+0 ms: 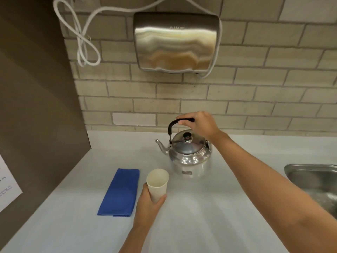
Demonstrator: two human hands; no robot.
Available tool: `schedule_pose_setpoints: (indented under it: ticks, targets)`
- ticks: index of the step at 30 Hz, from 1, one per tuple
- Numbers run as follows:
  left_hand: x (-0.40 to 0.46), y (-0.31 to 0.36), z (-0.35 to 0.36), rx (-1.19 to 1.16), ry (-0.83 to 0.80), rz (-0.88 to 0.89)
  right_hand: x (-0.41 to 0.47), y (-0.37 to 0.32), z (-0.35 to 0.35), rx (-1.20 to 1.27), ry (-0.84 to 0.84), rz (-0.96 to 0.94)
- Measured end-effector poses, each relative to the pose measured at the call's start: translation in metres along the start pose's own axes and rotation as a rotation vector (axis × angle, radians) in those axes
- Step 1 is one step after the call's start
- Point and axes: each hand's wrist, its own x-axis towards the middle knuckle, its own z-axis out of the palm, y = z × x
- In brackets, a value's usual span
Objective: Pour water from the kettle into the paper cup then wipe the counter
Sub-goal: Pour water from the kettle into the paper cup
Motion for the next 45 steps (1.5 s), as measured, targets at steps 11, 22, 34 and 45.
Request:
schedule_pose_setpoints:
  ticks: [11,22,34,45]
  targets:
    - [0.001,-0.003,0.001,-0.006,-0.002,-0.013,-0.033,-0.032,-0.045,-0.133,-0.268,-0.053]
    - [-0.001,-0.003,0.001,-0.006,-0.015,-0.022,-0.038,-0.067,-0.038,-0.352,-0.367,-0.248]
    - [0.0,-0.002,0.001,-0.01,-0.014,-0.035,-0.037,-0.082,-0.036,-0.456,-0.369,-0.331]
    - [-0.001,-0.001,-0.001,0.005,-0.014,-0.039,-0.043,-0.086,-0.037,-0.475,-0.358,-0.335]
